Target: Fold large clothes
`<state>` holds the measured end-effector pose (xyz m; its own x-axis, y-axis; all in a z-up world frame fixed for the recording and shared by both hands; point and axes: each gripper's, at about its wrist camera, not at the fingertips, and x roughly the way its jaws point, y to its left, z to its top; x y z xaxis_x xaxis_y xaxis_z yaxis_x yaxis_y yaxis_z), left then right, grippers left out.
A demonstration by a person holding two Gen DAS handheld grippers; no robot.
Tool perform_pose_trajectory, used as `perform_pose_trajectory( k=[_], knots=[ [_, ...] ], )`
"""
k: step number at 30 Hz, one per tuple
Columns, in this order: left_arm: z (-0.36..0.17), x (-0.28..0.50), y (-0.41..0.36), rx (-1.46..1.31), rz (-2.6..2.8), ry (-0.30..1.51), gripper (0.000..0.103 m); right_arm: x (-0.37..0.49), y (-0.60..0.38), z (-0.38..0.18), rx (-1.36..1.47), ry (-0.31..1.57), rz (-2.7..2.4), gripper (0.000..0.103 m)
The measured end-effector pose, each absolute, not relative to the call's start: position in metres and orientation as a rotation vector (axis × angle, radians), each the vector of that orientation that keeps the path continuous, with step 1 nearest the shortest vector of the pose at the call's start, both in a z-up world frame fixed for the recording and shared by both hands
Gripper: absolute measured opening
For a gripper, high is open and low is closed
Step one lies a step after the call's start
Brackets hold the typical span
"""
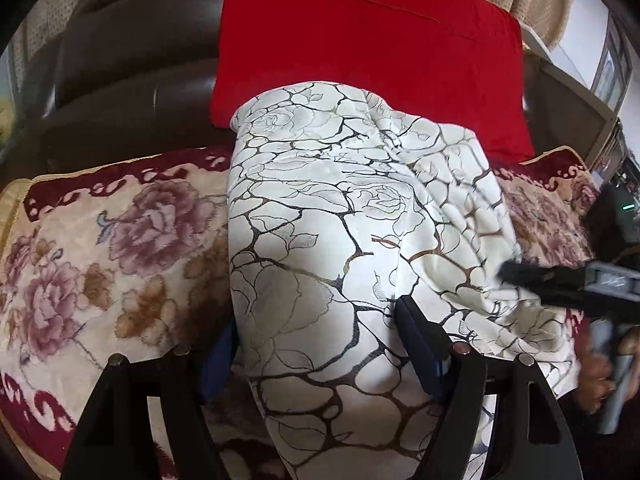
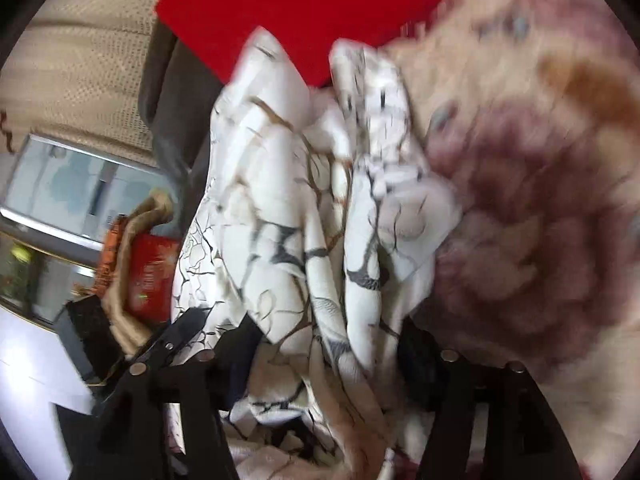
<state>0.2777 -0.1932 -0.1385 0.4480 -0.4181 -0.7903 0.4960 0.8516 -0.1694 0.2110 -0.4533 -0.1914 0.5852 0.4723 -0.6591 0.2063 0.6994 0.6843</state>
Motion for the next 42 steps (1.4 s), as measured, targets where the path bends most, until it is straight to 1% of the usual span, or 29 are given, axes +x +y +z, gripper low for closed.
perform_pose_trajectory(
  k=[4,7,9,11,12,13,14,18,20,21,23,26,31,36,40,42],
  knots=[
    [-0.141,0.277,-0.195,0.085,-0.564,0.953,0.077,0.192,-0.456,-0.136,0.609,0.829,0.024,0.068],
    [-0.140,0.276,-0.196,0.091,-0.560,0.950,0.077,0.198,-0.447,-0.097,0.540,0.732,0.028,0.068],
    [-0.139,0.274,-0.191,0.096,-0.561,0.946,0.077,0.215,-0.435,-0.083,0.510,0.727,0.066,0.068],
    [-0.138,0.275,-0.191,0.097,-0.559,0.947,0.077,0.233,-0.424,-0.077,0.459,0.737,0.112,0.065],
    [-0.138,0.275,-0.191,0.099,-0.559,0.947,0.077,0.243,-0.420,-0.078,0.442,0.746,0.132,0.059],
    [-0.139,0.275,-0.190,0.101,-0.559,0.947,0.077,0.256,-0.419,-0.081,0.425,0.771,0.147,0.047],
    [-0.139,0.276,-0.189,0.103,-0.559,0.947,0.077,0.263,-0.418,-0.086,0.420,0.794,0.152,0.041],
    [-0.140,0.277,-0.188,0.122,-0.567,0.944,0.078,0.304,-0.421,-0.140,0.412,0.949,0.043,0.038],
    [-0.141,0.274,-0.191,0.164,-0.564,0.932,0.079,0.316,-0.435,-0.181,0.473,1.070,-0.001,0.029],
    [-0.141,0.272,-0.193,0.193,-0.549,0.921,0.080,0.314,-0.439,-0.186,0.486,1.060,0.015,0.029],
    [-0.141,0.270,-0.194,0.218,-0.538,0.911,0.080,0.308,-0.436,-0.177,0.448,1.047,-0.001,0.028],
    [-0.141,0.271,-0.191,0.206,-0.525,0.915,0.080,0.289,-0.432,-0.161,0.419,1.030,-0.021,0.031],
    [-0.140,0.263,-0.185,0.197,-0.518,0.911,0.081,0.231,-0.429,-0.130,0.446,0.934,0.042,0.031],
    [-0.122,0.243,-0.167,0.177,-0.542,0.872,0.081,0.181,-0.407,-0.111,0.401,0.888,0.118,0.032],
    [-0.121,0.231,-0.154,0.210,-0.525,0.845,0.081,0.152,-0.390,-0.106,0.396,0.830,0.181,0.032],
    [-0.131,0.229,-0.154,0.223,-0.517,0.870,0.084,0.150,-0.379,-0.118,0.344,0.870,0.158,0.032]
  ],
)
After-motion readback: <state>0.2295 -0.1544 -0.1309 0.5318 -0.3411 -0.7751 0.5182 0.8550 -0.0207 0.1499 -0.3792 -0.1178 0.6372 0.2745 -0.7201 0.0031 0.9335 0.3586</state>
